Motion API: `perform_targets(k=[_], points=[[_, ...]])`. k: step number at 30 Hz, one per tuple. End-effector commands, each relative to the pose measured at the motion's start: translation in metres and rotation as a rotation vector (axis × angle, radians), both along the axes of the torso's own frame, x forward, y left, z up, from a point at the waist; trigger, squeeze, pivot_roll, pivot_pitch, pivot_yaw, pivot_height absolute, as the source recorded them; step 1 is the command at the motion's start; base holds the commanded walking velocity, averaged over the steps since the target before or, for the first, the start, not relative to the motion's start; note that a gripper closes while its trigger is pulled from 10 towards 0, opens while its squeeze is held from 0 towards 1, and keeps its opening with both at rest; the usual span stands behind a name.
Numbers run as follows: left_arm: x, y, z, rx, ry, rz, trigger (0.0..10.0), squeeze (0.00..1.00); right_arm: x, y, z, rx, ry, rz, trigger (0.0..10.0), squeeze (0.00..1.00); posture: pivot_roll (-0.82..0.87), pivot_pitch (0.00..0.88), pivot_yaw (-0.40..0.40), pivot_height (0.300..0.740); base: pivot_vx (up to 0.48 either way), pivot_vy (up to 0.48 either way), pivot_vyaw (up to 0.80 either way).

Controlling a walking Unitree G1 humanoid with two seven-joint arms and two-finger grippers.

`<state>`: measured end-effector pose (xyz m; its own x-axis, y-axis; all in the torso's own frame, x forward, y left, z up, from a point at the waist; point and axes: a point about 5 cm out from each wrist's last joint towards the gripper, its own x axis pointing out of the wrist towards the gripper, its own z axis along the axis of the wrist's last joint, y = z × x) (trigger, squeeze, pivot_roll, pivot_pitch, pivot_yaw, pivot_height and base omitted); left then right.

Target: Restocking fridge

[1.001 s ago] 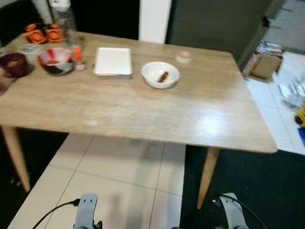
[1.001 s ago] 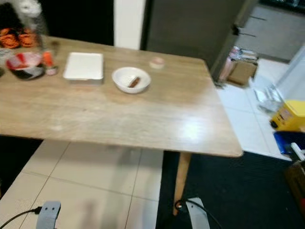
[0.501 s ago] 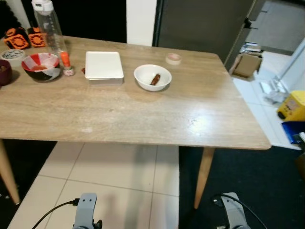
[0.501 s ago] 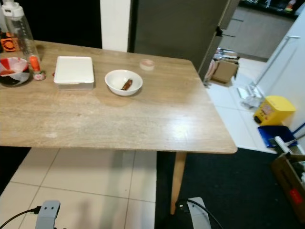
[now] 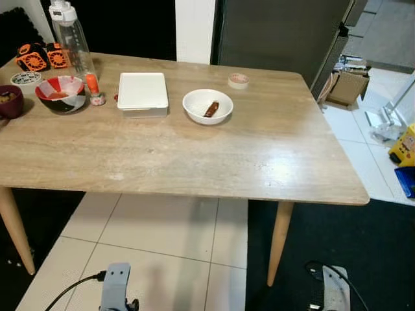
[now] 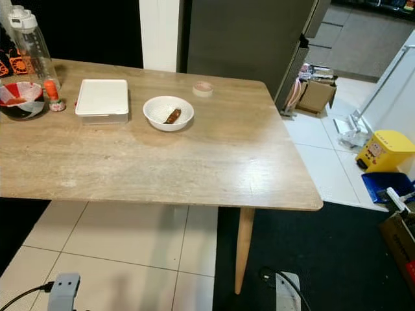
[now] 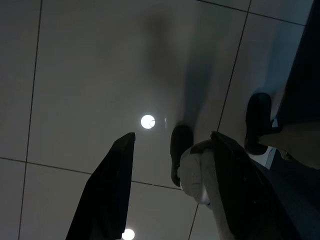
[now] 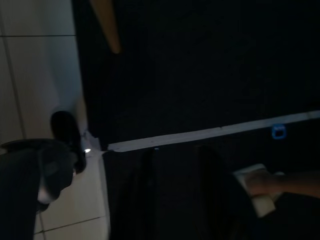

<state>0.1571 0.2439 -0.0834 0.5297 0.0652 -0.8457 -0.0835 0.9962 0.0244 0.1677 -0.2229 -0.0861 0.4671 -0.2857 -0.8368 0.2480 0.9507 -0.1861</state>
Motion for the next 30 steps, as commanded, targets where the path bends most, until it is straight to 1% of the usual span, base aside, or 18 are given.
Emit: perform_targets(k=[1,5,6,7,9,13,16,17,18,19,20,22,26,30], points=[[-0.006,-0.009,-0.005,-0.024,0.03,-0.002,10.0,0.0,-0.002,-0.001,-0.001,0.004,0.008,0.01,10.0,1.0,0.08,0.053,-0.106,0.74,0.0,0.0,0.0],[-0.007,-0.01,-0.006,-0.025,0.032,-0.003,10.0,0.0,-0.002,-0.001,-0.001,0.014,0.007,0.019,10.0,1.0,0.08,0.054,-0.105,0.74,0.0,0.0,0.0],[-0.007,-0.01,-0.006,-0.025,0.034,-0.004,10.0,0.0,-0.013,-0.017,-0.001,0.018,0.016,0.014,10.0,1.0,0.08,0.056,-0.104,0.74,0.0,0.0,0.0],[-0.007,-0.01,-0.006,-0.025,0.034,-0.004,10.0,0.0,-0.017,-0.024,-0.001,0.015,0.022,0.013,10.0,1.0,0.08,0.056,-0.104,0.74,0.0,0.0,0.0],[-0.007,-0.01,-0.006,-0.032,0.027,0.006,10.0,0.0,-0.021,-0.03,-0.001,0.013,0.024,0.016,10.0,1.0,0.08,0.056,-0.104,0.74,0.0,0.0,0.0],[-0.007,-0.01,-0.006,-0.04,0.018,0.019,10.0,0.0,-0.022,-0.031,-0.001,0.003,0.038,0.037,10.0,1.0,0.08,0.056,-0.104,0.74,0.0,0.0,0.0],[-0.007,-0.01,-0.006,-0.041,0.018,0.028,10.0,0.0,-0.023,-0.026,-0.003,0.041,0.063,0.07,10.0,1.0,0.08,0.056,-0.104,0.74,0.0,0.0,0.0],[-0.007,-0.01,-0.006,-0.041,0.018,0.03,10.0,0.0,-0.023,-0.025,-0.003,0.045,0.066,0.081,10.0,0.9,0.08,0.056,-0.104,0.74,0.0,0.0,0.0],[-0.008,-0.01,-0.006,-0.04,0.02,0.03,10.0,0.0,-0.024,-0.024,-0.004,0.056,0.071,0.091,10.0,0.22,0.08,0.061,-0.105,0.74,0.0,0.0,0.0],[-0.008,-0.01,-0.006,-0.04,0.02,0.03,10.0,0.0,-0.024,-0.024,-0.004,0.056,0.071,0.091,10.0,0.22,0.08,0.061,-0.105,0.74,0.0,0.0,0.0],[-0.008,-0.01,-0.006,-0.035,0.025,0.025,10.0,0.0,-0.024,-0.021,-0.005,0.078,0.071,0.099,10.0,0.0,0.08,0.061,-0.105,0.74,0.0,0.0,0.0],[-0.008,-0.01,-0.006,-0.032,0.028,0.021,10.0,0.0,-0.024,-0.02,-0.005,0.087,0.069,0.101,10.0,0.0,0.08,0.061,-0.105,0.74,0.0,0.0,0.0],[-0.008,-0.009,-0.006,-0.024,0.035,0.014,10.0,0.0,-0.024,-0.016,-0.006,0.085,0.078,0.146,10.0,0.0,0.08,0.061,-0.105,0.74,0.0,0.0,0.0],[-0.008,-0.008,-0.006,0.007,0.035,0.007,10.0,0.0,-0.024,-0.013,-0.007,0.08,0.091,0.179,10.0,0.0,0.09,0.063,-0.105,0.74,0.062,0.0,0.0]])
